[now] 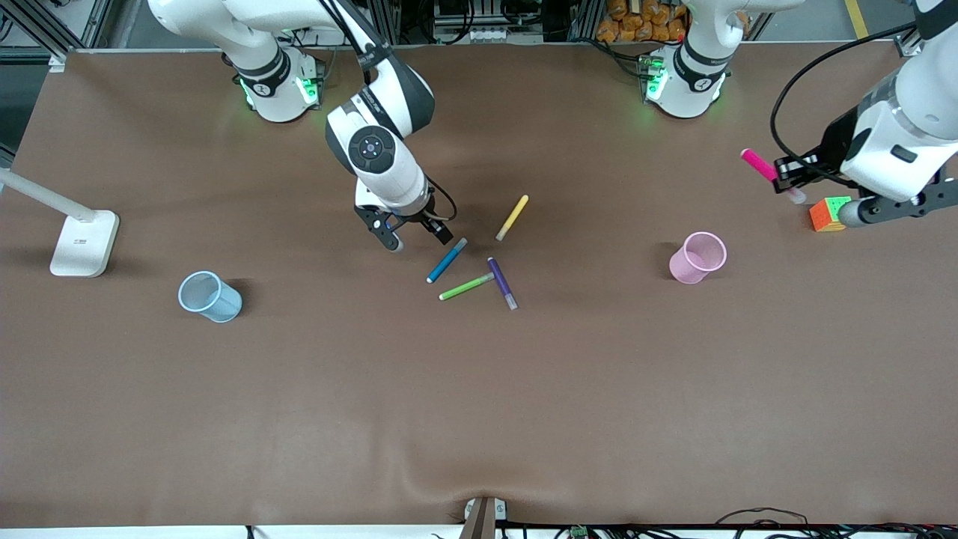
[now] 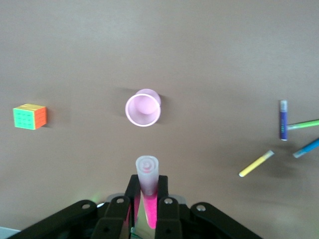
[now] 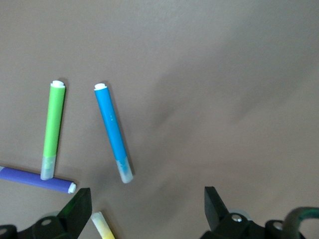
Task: Place pink and blue markers in matching cups
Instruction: 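Carry the pink marker over the pink cup while the right gripper grasps blue, then drop the pink marker into the pink cup while the right gripper lifts blue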
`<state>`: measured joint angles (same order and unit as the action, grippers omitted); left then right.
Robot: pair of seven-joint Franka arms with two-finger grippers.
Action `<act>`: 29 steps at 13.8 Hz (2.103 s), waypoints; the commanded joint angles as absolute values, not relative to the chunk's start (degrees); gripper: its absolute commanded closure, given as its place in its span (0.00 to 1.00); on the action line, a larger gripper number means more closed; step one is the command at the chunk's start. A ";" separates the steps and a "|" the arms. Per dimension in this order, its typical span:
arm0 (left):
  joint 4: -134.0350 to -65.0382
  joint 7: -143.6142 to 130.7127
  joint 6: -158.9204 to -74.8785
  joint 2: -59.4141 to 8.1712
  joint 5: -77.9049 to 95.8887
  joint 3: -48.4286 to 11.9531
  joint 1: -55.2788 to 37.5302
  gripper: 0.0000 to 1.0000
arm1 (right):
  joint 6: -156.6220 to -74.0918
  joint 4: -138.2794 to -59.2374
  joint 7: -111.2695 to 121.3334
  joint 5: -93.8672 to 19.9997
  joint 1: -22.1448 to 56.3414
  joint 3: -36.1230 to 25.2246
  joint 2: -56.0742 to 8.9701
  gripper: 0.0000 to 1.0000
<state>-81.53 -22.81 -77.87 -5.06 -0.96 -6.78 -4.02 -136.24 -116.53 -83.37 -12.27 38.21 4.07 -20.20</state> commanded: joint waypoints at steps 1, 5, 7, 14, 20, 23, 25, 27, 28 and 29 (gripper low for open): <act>-87.00 -21.80 -80.84 -1.76 -2.72 -7.12 -3.43 1.00 | -139.13 -116.37 -87.10 -12.13 41.13 3.25 -23.11 0.00; -101.38 -21.80 -96.72 3.06 -2.99 -7.29 -3.43 1.00 | -142.02 -115.67 -88.84 -12.13 42.27 3.16 -25.39 0.00; -107.29 -21.88 -102.99 4.74 -3.08 -7.30 -3.34 1.00 | -142.99 -114.27 -89.91 -11.95 43.41 3.08 -27.67 0.03; -119.69 -21.62 -118.28 5.01 -3.86 -7.29 -0.97 1.00 | -146.16 -109.95 -91.49 -11.16 44.03 2.29 -33.57 0.27; -129.81 -21.62 -126.91 9.40 -4.22 -7.65 0.97 1.00 | -146.16 -109.07 -91.49 -9.94 46.67 0.62 -35.42 0.82; -132.08 -21.62 -129.18 9.32 -4.22 -7.65 1.14 1.00 | -145.46 -109.07 -91.49 -8.53 46.58 0.53 -34.98 1.00; -135.34 -21.62 -134.36 9.32 -4.22 -7.65 1.14 1.00 | -143.80 -109.07 -92.02 -8.61 45.79 0.44 -33.93 1.00; -136.14 -21.62 -135.70 9.14 -4.22 -7.65 1.14 1.00 | -137.49 -108.11 -91.50 -8.70 43.70 0.00 -31.56 1.00; -136.40 -21.62 -135.70 9.05 -4.22 -7.65 1.14 1.00 | -133.55 -107.15 -90.97 -8.70 42.29 0.00 -30.86 1.00; -136.67 -21.62 -136.14 8.97 -4.22 -7.65 1.14 1.00 | -129.16 -105.40 -90.36 -8.70 41.58 0.00 -30.50 1.00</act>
<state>-135.15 -22.11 -134.85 7.53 -3.29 -7.01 0.29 -135.99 -107.12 -90.50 -9.89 44.10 -0.48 -32.98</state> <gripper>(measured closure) 0.828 0.837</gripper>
